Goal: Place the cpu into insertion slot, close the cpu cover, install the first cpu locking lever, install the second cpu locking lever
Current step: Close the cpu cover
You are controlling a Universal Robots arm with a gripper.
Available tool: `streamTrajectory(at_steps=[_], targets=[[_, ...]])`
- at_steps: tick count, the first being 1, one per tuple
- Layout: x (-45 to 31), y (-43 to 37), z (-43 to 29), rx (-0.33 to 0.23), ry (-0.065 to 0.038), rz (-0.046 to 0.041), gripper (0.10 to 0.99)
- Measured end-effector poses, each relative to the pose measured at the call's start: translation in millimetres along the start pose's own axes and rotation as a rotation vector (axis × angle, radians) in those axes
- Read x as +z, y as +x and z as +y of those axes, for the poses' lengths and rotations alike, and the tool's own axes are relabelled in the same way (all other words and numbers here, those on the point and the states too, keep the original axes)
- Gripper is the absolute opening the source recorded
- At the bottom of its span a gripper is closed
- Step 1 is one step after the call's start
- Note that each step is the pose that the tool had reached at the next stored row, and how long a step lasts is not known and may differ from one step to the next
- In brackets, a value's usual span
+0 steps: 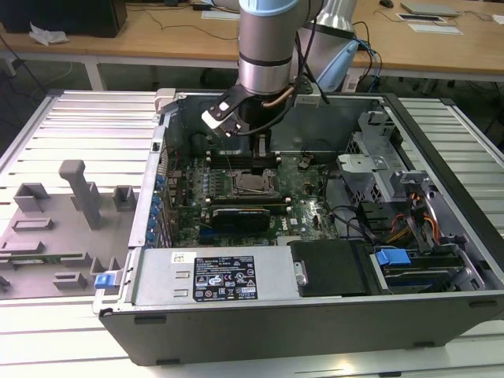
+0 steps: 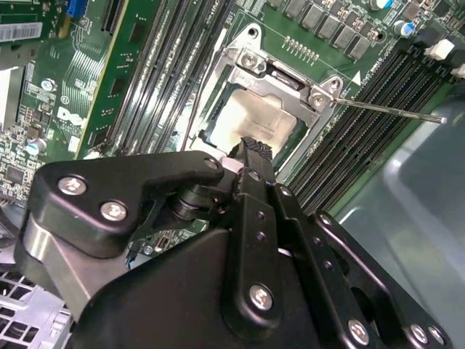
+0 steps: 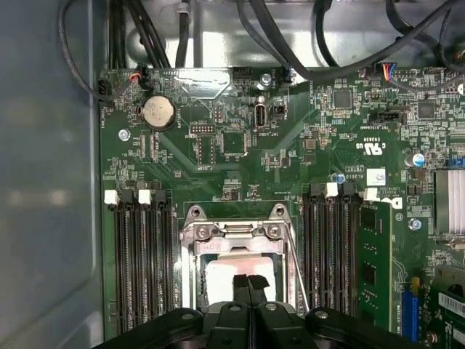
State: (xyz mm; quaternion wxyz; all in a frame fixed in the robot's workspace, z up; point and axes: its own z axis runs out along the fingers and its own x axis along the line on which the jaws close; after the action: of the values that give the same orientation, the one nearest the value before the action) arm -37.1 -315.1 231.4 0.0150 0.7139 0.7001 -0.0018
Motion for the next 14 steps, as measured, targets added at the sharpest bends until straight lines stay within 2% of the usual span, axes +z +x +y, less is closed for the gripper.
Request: streamTrajectory(at_steps=[6, 14], targets=[[0.2, 0.1, -0.2, -0.016, -0.001, 0.0006, 0.106], [0.2, 0.1, -0.2, -0.199, -0.005, 0.0035, 0.106]])
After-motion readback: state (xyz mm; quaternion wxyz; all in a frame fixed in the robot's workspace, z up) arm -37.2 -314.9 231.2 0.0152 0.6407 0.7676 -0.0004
